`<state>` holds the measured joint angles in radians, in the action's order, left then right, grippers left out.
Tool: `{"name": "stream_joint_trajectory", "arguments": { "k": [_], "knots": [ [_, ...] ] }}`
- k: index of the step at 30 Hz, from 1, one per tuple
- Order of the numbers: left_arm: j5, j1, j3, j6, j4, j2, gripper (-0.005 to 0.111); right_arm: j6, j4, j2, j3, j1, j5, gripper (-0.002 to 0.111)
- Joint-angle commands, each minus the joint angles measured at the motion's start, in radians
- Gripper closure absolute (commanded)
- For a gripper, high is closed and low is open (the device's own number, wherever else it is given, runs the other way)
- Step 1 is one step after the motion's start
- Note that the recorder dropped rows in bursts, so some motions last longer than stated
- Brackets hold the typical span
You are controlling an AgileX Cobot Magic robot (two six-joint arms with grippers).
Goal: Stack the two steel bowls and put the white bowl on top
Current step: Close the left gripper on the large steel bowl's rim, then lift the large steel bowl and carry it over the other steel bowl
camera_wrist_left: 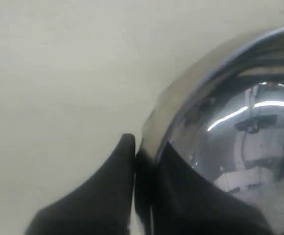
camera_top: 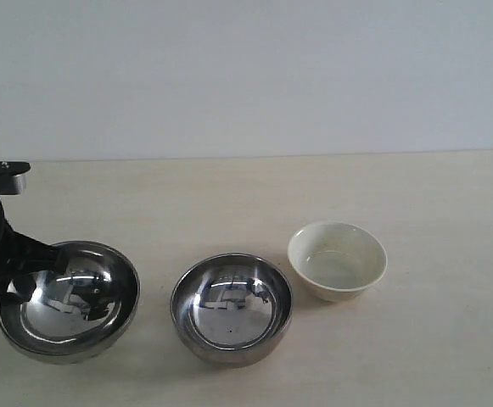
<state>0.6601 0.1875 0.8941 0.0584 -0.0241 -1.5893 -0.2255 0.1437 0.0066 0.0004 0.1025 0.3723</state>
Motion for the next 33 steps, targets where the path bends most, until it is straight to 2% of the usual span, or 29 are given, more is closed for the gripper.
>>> {"name": "stream_joint_trajectory", "arguments": {
  "k": [1,5,12,15,23,26,30,33],
  "knots": [
    [0.05,-0.004,0.03,-0.019,-0.02,0.042,0.103,0.0,0.002,-0.007,0.0,-0.003,-0.004,0.108],
    [0.076,-0.004,0.063,-0.089,-0.106,0.074,0.103,0.0,0.002,-0.007,0.0,-0.003,-0.004,0.108],
    [0.097,-0.004,0.102,-0.336,-0.417,0.082,0.103,0.0,0.002,-0.007,0.0,-0.003,-0.004,0.108],
    [0.103,-0.004,0.117,-0.376,-0.489,0.082,0.103,0.0,0.002,-0.007,0.0,-0.003,-0.004,0.108],
    [0.182,-0.004,0.177,-0.388,-0.5,0.079,0.103,0.0,0.002,-0.007,0.0,-0.003,-0.004,0.108],
    [0.187,-0.002,0.177,-0.436,-0.557,0.077,0.103,0.0,0.002,-0.007,0.0,-0.003,-0.004,0.108],
    [0.178,0.028,0.18,-0.454,-0.563,0.068,0.103,0.0,0.002,-0.007,0.0,-0.003,-0.004,0.108],
    [0.23,0.058,0.223,-0.454,-0.561,0.016,0.103,0.0,0.002,-0.007,0.0,-0.003,-0.004,0.108]
  ]
}}
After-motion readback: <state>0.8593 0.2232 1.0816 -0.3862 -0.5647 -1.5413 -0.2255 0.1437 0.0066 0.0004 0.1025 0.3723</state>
